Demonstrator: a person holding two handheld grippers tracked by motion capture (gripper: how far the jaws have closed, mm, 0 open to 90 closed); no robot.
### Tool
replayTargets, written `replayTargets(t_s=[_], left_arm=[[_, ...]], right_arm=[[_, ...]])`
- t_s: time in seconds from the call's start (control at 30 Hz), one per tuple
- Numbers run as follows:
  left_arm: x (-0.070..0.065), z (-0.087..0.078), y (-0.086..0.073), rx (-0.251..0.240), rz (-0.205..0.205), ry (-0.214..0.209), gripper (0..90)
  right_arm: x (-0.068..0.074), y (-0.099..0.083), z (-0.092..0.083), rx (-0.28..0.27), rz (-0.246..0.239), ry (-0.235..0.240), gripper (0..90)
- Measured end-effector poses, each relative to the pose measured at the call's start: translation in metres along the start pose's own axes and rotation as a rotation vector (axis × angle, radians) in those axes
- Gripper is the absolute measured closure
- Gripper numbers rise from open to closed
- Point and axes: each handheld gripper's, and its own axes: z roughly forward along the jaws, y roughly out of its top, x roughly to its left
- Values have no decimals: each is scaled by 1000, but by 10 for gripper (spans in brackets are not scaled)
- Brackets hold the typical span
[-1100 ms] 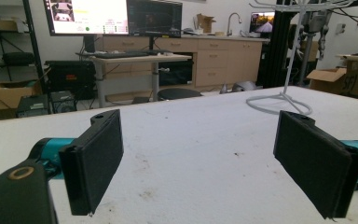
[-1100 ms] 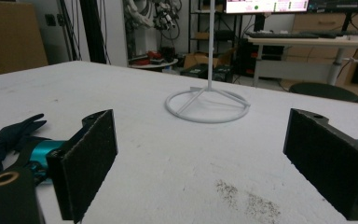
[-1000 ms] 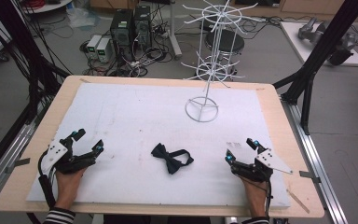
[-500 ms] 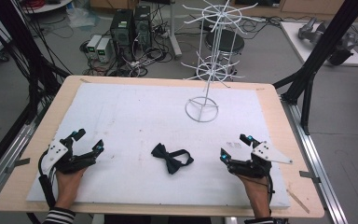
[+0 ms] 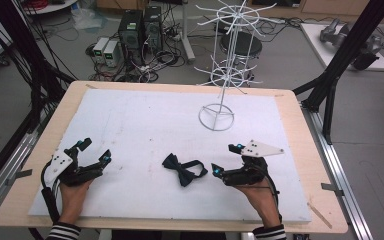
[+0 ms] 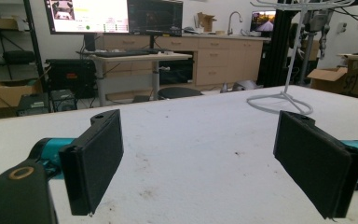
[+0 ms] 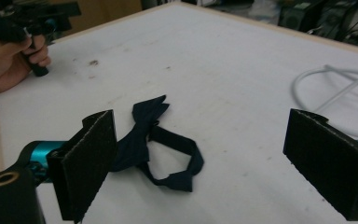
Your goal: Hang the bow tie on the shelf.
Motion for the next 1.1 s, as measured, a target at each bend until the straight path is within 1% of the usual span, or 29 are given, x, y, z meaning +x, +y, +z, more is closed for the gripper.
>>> replayTargets(t_s=[0.03, 0.07, 0.1, 0.13, 0.17, 0.2, 0.23, 0.27, 0.3, 0.33, 0.37, 0.4, 0.53, 0.6, 0.63, 0.7, 0.73, 0.8, 0.97, 1.07, 1.1], left_arm=[[0, 0, 0, 0, 0, 0, 161], [0, 0, 0, 0, 0, 0, 161], [0, 0, 0, 0, 0, 0, 161], [0, 0, 0, 1, 0, 0, 161], [0, 0, 0, 0, 0, 0, 161], [0, 0, 0, 0, 0, 0, 161], [0, 0, 0, 0, 0, 0, 161], [0, 0, 0, 0, 0, 0, 161], [0, 0, 0, 0, 1, 0, 161], [0, 0, 0, 0, 1, 1, 161], [0, 0, 0, 0, 1, 1, 161], [0, 0, 0, 0, 2, 1, 161], [0, 0, 0, -1, 1, 1, 161], [0, 0, 0, 0, 3, 2, 161], [0, 0, 0, -1, 2, 2, 161], [0, 0, 0, -1, 1, 2, 161], [0, 0, 0, -1, 1, 2, 161], [0, 0, 0, -2, 0, 2, 161], [0, 0, 0, 0, 3, 2, 161], [0, 0, 0, -1, 1, 3, 160], [0, 0, 0, -1, 1, 3, 160]], right_arm=[[1, 2, 3, 18, -5, 12, 89], [1, 2, 3, 18, -5, 12, 89], [5, 5, 11, 57, -14, 41, 90], [6, 6, 13, 69, -18, 44, 90], [6, 6, 13, 69, -18, 44, 90], [10, 8, 19, 92, -30, 66, 90], [12, 9, 22, 106, -33, 83, 97], [12, 9, 22, 106, -33, 83, 97], [13, 10, 25, 119, -38, 97, 116], [17, 12, 30, 145, -49, 116, 133], [17, 12, 30, 145, -49, 116, 133], [20, 13, 35, 164, -61, 135, 134], [22, 15, 45, 204, -71, 149, 135], [24, 14, 49, 233, -66, 160, 140], [24, 14, 49, 233, -66, 160, 140], [25, 13, 53, 260, -64, 167, 150], [26, 13, 57, 282, -66, 172, 171], [28, 12, 59, 300, -58, 178, 203], [30, 12, 64, 338, -57, 190, 245], [31, 13, 69, 375, -52, 209, 304], [31, 13, 69, 375, -52, 209, 304]])
